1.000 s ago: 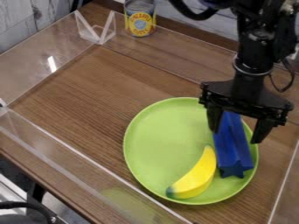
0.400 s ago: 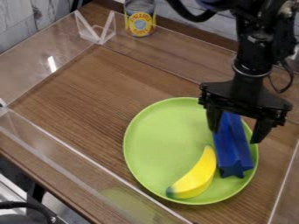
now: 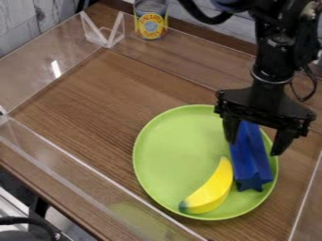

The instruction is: Put the blue object in the green plate

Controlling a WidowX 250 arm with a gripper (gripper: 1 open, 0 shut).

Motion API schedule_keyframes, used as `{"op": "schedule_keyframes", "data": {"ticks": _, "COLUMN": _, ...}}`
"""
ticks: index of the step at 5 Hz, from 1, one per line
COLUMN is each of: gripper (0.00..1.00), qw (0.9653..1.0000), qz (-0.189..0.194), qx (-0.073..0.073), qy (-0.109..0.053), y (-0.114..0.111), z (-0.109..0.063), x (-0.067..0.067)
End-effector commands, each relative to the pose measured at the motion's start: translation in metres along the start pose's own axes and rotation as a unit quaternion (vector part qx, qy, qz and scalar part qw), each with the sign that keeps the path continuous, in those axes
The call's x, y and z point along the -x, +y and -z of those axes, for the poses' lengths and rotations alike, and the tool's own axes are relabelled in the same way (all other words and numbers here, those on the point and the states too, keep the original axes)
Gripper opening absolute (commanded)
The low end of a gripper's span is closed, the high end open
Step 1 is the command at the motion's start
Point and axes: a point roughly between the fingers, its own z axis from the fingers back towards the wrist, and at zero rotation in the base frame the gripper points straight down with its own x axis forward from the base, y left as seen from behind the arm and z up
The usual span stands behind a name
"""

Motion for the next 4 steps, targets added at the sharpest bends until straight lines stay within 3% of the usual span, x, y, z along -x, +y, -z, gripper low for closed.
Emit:
{"op": "schedule_keyframes", "data": {"ticks": 1, "gripper": 1.00, "qw": 0.9996, "qz": -0.001, "qx": 0.019, "qy": -0.021, "y": -0.002, "z": -0.021, "x": -0.003}}
{"op": "schedule_keyframes", "data": {"ticks": 4, "gripper": 1.00, "qw": 0.9995, "qz": -0.008, "qx": 0.028, "qy": -0.011, "y": 0.004, "z": -0.033, "x": 0.003}}
